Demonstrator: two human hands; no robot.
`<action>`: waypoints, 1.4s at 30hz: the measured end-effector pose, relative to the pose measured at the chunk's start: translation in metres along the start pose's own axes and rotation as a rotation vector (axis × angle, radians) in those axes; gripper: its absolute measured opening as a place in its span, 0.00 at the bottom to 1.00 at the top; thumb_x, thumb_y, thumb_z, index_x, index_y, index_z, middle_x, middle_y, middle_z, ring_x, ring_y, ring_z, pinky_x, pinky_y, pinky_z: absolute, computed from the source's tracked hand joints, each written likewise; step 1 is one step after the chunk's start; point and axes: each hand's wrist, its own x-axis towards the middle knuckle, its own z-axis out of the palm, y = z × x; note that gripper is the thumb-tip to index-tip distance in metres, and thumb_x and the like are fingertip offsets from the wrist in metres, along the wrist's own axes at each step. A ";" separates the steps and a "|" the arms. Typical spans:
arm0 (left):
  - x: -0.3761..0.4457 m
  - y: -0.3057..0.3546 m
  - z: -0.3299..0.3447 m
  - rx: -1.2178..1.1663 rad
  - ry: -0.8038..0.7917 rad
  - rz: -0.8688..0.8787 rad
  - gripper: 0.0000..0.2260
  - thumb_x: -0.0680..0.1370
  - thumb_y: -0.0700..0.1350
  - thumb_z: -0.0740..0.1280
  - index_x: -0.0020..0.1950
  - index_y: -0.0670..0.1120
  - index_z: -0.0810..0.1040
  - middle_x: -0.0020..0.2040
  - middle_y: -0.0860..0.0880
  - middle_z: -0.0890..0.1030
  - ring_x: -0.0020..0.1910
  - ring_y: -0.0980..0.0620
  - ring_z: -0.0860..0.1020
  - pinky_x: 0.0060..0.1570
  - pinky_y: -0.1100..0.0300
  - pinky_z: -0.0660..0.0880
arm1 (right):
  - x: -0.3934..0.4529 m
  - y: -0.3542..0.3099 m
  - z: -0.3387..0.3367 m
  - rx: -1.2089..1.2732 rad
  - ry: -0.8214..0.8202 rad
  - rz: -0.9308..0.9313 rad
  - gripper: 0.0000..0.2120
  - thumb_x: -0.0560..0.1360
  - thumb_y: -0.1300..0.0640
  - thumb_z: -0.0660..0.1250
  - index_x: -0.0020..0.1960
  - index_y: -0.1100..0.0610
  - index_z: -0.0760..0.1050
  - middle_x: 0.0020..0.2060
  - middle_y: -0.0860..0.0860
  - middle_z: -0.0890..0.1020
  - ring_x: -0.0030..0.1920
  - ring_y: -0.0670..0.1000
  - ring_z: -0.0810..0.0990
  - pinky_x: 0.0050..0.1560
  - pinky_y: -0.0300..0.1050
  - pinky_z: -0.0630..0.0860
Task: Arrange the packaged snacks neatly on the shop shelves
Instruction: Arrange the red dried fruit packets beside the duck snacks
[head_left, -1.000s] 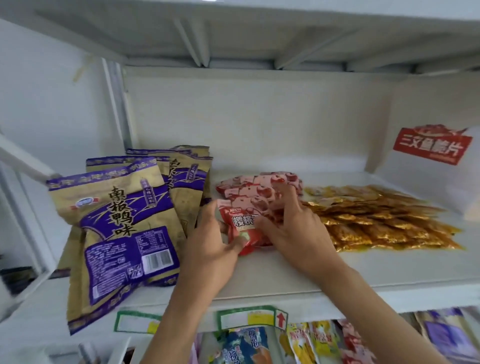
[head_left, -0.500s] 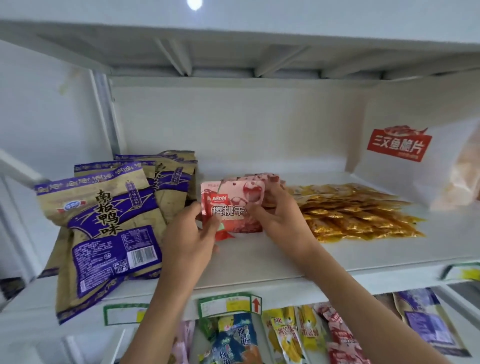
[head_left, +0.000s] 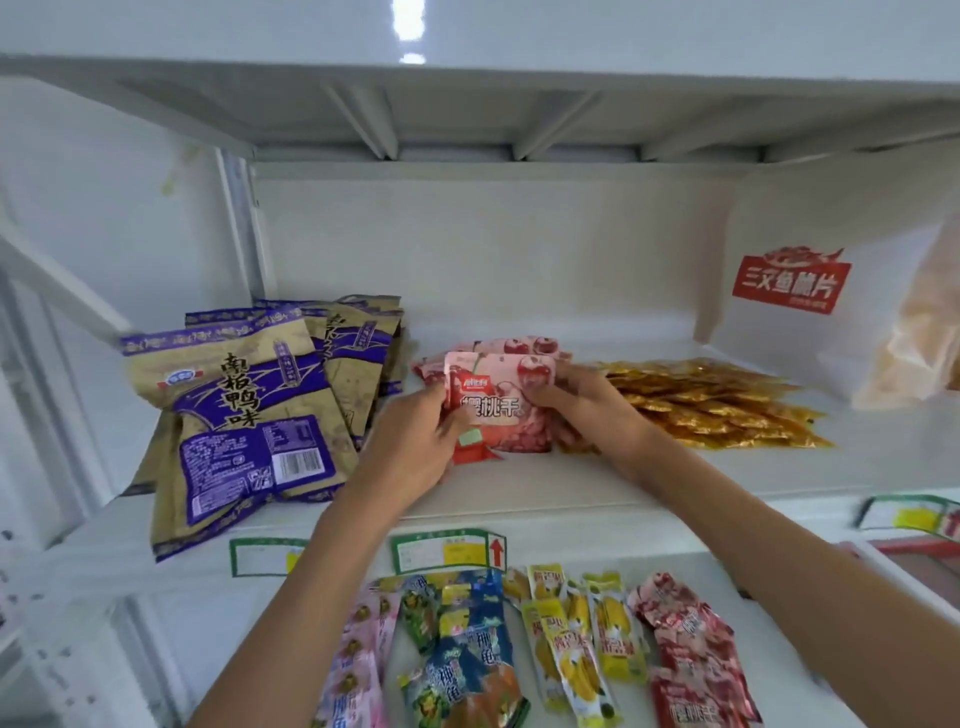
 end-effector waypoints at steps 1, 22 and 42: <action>0.001 -0.002 0.000 0.006 0.001 -0.003 0.11 0.85 0.50 0.63 0.61 0.44 0.78 0.37 0.53 0.81 0.28 0.62 0.78 0.30 0.67 0.74 | 0.006 0.003 -0.004 -0.009 -0.018 0.007 0.05 0.84 0.56 0.67 0.53 0.56 0.79 0.32 0.58 0.77 0.26 0.48 0.70 0.26 0.38 0.63; 0.003 -0.018 0.000 -0.173 0.277 0.076 0.11 0.83 0.55 0.66 0.52 0.48 0.78 0.48 0.53 0.86 0.45 0.57 0.85 0.39 0.52 0.84 | 0.008 0.007 0.030 0.238 0.046 0.147 0.10 0.81 0.53 0.71 0.58 0.59 0.83 0.42 0.52 0.88 0.26 0.41 0.70 0.27 0.36 0.60; -0.019 0.008 -0.011 -0.637 0.124 -0.080 0.07 0.80 0.47 0.73 0.53 0.45 0.81 0.43 0.50 0.86 0.29 0.63 0.80 0.27 0.71 0.71 | -0.014 0.007 0.019 0.213 -0.130 0.115 0.13 0.82 0.52 0.70 0.59 0.61 0.81 0.42 0.50 0.85 0.27 0.42 0.67 0.28 0.35 0.63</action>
